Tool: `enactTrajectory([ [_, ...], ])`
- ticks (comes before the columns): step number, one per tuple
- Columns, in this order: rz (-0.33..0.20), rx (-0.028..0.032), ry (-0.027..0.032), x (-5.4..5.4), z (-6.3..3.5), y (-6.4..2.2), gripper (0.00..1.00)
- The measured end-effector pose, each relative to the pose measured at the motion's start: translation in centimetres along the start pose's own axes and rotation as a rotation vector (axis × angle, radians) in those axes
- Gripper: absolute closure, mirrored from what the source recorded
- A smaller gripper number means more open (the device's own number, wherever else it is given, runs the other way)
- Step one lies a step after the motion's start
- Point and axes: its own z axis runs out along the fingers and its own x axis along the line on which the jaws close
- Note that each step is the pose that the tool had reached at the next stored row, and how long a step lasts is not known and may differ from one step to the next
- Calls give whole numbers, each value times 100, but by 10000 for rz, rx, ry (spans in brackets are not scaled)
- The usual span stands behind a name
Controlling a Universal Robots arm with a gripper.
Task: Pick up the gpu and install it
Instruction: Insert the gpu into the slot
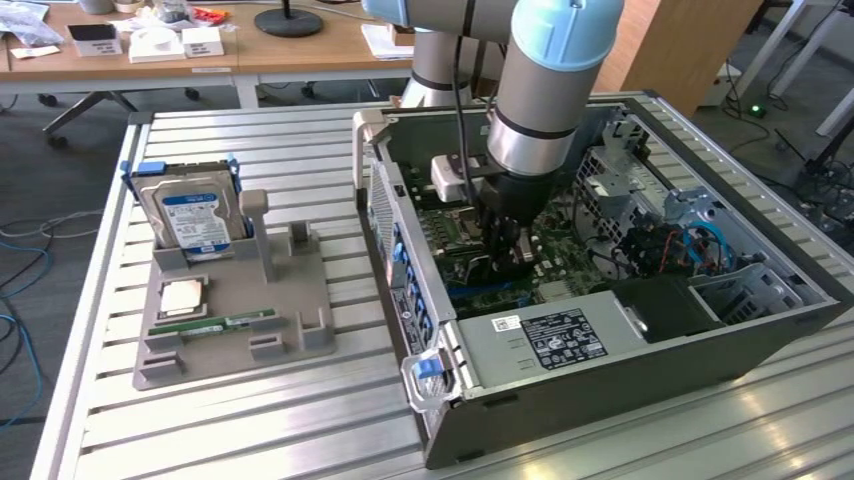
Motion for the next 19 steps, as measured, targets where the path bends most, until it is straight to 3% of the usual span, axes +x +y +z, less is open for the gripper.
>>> enactTrajectory([
  [19,-216,-7,-3,2,13,1,73],
])
